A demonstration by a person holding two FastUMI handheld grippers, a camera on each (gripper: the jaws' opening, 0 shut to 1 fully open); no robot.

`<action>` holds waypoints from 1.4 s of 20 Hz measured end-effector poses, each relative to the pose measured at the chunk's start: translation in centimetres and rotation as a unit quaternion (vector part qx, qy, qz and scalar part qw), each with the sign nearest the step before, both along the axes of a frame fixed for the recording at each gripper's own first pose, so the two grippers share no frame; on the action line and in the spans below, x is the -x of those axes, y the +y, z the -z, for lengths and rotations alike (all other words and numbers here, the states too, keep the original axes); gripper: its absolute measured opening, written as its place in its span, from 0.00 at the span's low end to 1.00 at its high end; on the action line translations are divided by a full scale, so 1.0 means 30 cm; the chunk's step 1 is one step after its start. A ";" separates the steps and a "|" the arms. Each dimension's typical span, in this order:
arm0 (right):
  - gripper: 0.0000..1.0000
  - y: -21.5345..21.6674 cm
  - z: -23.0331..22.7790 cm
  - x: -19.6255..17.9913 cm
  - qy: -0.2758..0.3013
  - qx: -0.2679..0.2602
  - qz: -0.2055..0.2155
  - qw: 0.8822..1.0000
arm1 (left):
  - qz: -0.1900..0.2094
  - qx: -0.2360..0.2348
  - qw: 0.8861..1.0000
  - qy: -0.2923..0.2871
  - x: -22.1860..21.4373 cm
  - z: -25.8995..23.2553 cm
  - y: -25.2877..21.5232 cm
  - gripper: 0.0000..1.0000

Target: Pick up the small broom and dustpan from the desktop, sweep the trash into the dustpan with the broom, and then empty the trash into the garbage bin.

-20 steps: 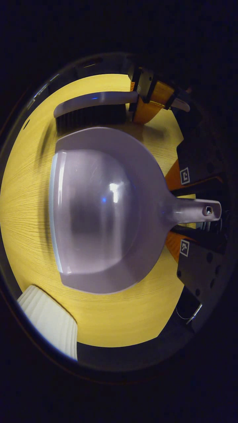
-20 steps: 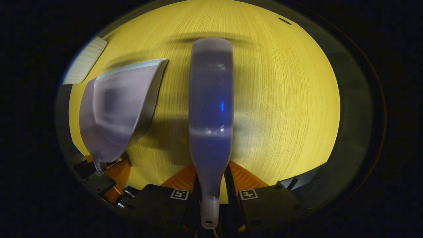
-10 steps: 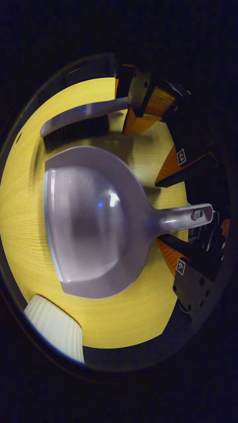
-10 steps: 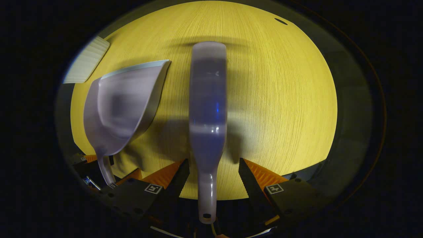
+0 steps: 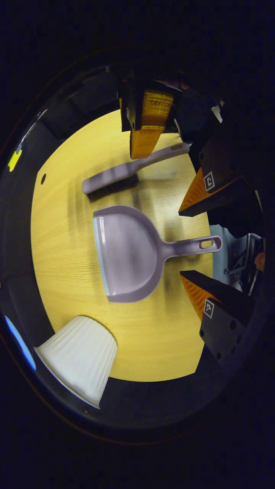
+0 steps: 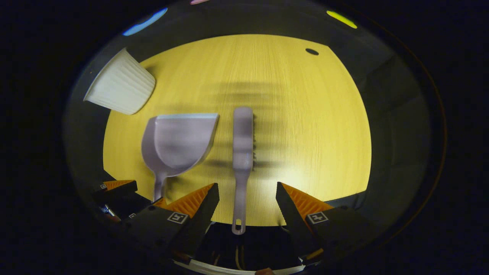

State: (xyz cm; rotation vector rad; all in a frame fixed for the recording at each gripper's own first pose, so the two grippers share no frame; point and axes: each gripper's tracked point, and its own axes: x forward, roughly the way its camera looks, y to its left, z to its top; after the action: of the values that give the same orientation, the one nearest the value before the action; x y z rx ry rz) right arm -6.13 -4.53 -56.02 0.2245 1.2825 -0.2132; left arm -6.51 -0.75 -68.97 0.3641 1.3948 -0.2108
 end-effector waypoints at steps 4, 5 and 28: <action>0.96 0.007 -0.243 -0.036 -0.110 0.033 -0.020 0.993 | -0.003 0.056 0.992 -0.113 -0.007 -0.209 -0.015 0.84; 0.96 0.016 -0.299 -0.043 -0.135 0.039 -0.030 0.990 | -0.001 0.061 0.988 -0.143 -0.011 -0.266 -0.010 0.84; 0.92 0.119 -0.932 0.122 -0.627 0.204 -0.003 0.752 | -0.011 0.197 0.784 -0.589 0.133 -0.791 0.053 0.80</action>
State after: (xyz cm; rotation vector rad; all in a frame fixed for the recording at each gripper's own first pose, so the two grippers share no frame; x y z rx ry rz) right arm -9.79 -0.97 -28.05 -0.0448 -0.1343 -0.2575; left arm -10.50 0.83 -45.23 0.0658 0.0855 -0.1906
